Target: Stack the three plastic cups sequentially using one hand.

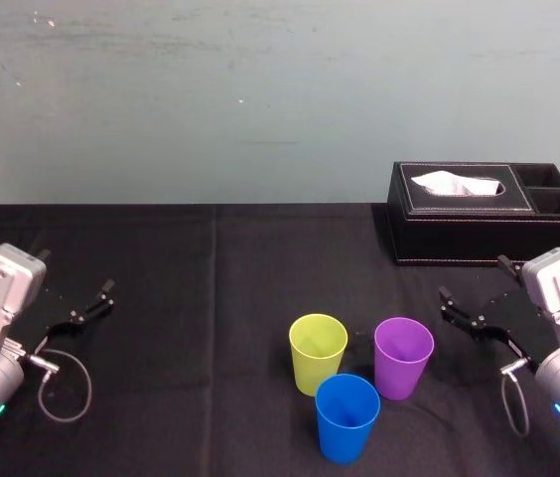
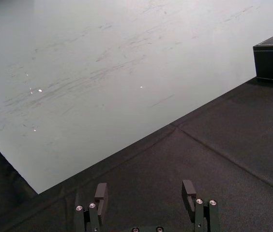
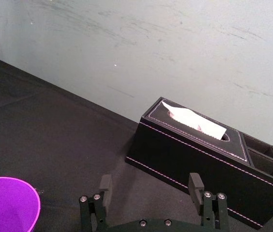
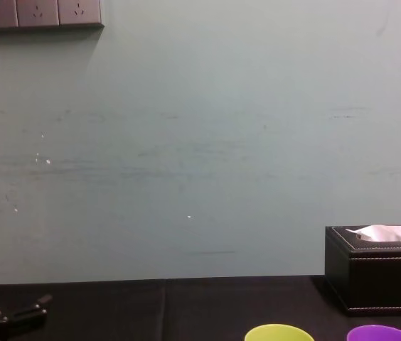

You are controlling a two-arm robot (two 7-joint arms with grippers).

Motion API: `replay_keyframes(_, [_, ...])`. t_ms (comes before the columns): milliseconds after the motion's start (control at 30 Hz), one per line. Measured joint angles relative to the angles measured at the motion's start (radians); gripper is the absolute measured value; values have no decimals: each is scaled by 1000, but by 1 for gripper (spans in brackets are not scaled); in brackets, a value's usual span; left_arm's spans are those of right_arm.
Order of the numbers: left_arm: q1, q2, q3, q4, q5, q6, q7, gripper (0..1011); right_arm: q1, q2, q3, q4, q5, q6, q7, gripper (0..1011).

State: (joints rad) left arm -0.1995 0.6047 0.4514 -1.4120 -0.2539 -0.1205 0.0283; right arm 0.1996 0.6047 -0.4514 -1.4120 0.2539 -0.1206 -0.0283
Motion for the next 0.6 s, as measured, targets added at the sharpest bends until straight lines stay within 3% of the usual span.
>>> replay_keyframes(600, [0,0,0,0,0,0,0,1000,0,0,0,0,0,0,0,1003])
